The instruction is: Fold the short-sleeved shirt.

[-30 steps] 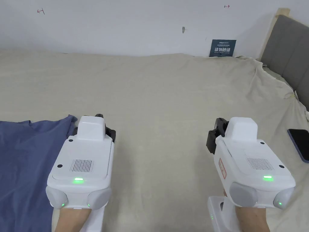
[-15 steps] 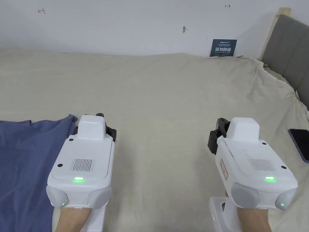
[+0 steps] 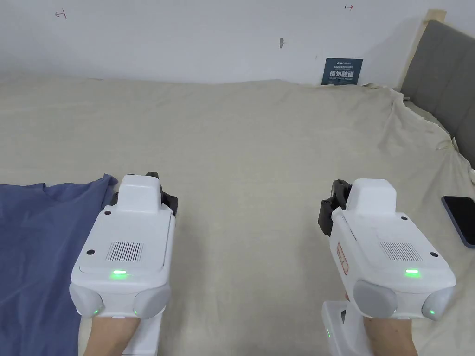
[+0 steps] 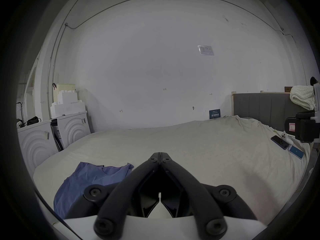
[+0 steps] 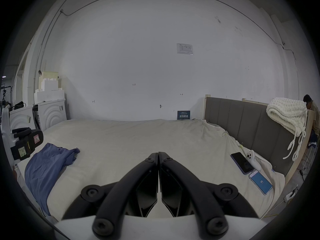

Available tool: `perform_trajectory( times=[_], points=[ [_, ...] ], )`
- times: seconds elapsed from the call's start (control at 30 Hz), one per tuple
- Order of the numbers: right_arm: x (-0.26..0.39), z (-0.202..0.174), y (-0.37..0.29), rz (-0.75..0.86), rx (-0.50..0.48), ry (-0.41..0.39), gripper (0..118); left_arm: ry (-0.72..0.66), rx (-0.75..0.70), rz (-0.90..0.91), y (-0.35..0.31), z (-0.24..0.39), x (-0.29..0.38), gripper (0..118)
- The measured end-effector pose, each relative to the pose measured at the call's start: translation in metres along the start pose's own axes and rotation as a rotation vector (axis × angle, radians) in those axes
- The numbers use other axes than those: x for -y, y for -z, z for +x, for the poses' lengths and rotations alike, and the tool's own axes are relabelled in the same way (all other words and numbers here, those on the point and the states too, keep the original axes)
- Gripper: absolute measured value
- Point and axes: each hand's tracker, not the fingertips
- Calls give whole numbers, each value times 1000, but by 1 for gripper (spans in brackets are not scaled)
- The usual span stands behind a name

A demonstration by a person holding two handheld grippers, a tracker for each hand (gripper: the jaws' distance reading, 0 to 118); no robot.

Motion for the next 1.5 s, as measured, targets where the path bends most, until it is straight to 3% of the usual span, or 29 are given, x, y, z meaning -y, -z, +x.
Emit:
perform_trajectory(
  times=[0.4, 1.17, 1.5],
  points=[
    [-9, -30, 5, 14, -82, -43, 0, -24, -47, 1, -3, -23, 1, 0],
    [-20, -198, 17, 31, -482, -100, 0, -70, -442, -40, -72, -177, 24, 0],
    [-18, -239, 17, 23, -573, -125, 0, -90, -530, -61, -87, -208, 35, 0]
  ],
)
